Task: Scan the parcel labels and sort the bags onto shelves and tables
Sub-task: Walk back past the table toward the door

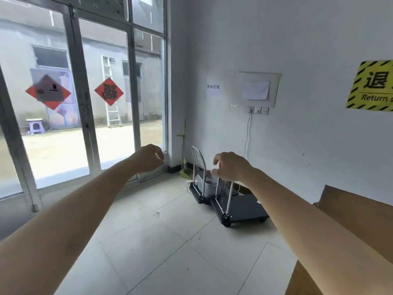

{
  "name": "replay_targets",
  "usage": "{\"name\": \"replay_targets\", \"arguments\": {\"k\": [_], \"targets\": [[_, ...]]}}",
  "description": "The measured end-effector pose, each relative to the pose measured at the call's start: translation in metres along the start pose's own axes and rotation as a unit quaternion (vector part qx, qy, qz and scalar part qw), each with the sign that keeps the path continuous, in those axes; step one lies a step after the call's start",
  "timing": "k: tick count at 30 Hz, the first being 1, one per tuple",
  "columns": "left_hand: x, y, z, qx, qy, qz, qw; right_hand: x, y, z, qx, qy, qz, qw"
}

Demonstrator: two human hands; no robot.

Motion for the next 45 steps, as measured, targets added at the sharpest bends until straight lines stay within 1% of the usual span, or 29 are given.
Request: {"name": "replay_targets", "arguments": {"k": [4, 6, 10, 13, 16, 18, 21, 23, 25, 28, 30, 33, 34, 36, 38, 40, 42, 45], "targets": [[-0.051, -0.085, -0.038, -0.045, 0.025, -0.038, 0.998, -0.021, -0.073, 0.032, -0.07, 0.011, -0.01, 0.997], [-0.075, -0.134, -0.047, -0.08, 0.031, -0.04, 0.996, -0.027, -0.112, 0.051, -0.104, 0.012, -0.01, 0.994], [-0.11, -0.239, -0.051, -0.149, 0.044, -0.032, 0.987, -0.028, -0.197, 0.09, -0.166, -0.004, 0.015, 0.986], [-0.125, -0.319, -0.041, -0.209, 0.041, -0.051, 0.976, -0.017, -0.249, 0.116, -0.208, -0.008, 0.032, 0.977], [-0.144, -0.385, -0.026, -0.254, 0.078, -0.047, 0.963, -0.004, -0.288, 0.141, -0.247, -0.001, 0.063, 0.967], [-0.166, -0.425, -0.015, -0.291, 0.102, -0.062, 0.949, 0.003, -0.306, 0.16, -0.27, 0.035, 0.073, 0.959], [-0.211, -0.485, 0.007, -0.347, 0.116, -0.107, 0.924, 0.01, -0.318, 0.197, -0.321, 0.098, 0.091, 0.938], [-0.243, -0.525, 0.03, -0.376, 0.154, -0.122, 0.905, 0.012, -0.316, 0.229, -0.374, 0.112, 0.097, 0.915], [-0.273, -0.557, 0.061, -0.395, 0.229, -0.148, 0.878, 0.011, -0.306, 0.261, -0.441, 0.113, 0.106, 0.884], [-0.312, -0.595, 0.119, -0.401, 0.352, -0.246, 0.809, 0.01, -0.278, 0.296, -0.552, 0.085, 0.124, 0.82], [-0.334, -0.606, 0.16, -0.421, 0.381, -0.304, 0.765, 0.009, -0.253, 0.305, -0.613, 0.086, 0.115, 0.777], [-0.358, -0.599, 0.222, -0.459, 0.412, -0.351, 0.705, 0.011, -0.205, 0.307, -0.7, 0.097, 0.119, 0.697], [-0.369, -0.588, 0.247, -0.472, 0.417, -0.374, 0.681, 0.011, -0.184, 0.303, -0.732, 0.094, 0.121, 0.664], [-0.385, -0.565, 0.276, -0.5, 0.41, -0.398, 0.651, 0.011, -0.153, 0.295, -0.772, 0.094, 0.12, 0.617], [-0.404, -0.525, 0.309, -0.563, 0.376, -0.425, 0.601, 0.005, -0.117, 0.284, -0.815, 0.08, 0.114, 0.563], [-0.418, -0.485, 0.339, -0.605, 0.359, -0.456, 0.544, -0.002, -0.084, 0.278, -0.848, 0.061, 0.115, 0.513], [-0.429, -0.444, 0.367, -0.645, 0.349, -0.469, 0.492, -0.013, -0.051, 0.279, -0.876, 0.042, 0.119, 0.465], [-0.447, -0.39, 0.4, -0.689, 0.325, -0.485, 0.429, -0.027, -0.011, 0.287, -0.904, 0.019, 0.147, 0.401]]}}
Point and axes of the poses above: each hand's wrist, its own y-axis away from the middle knuckle, its own x-axis out of the back of the hand, z = x × y, the point moved 1 cm from there along -y, towards the middle knuckle, and after that the axes turned 15 degrees about -x, right-handed, at the moved point
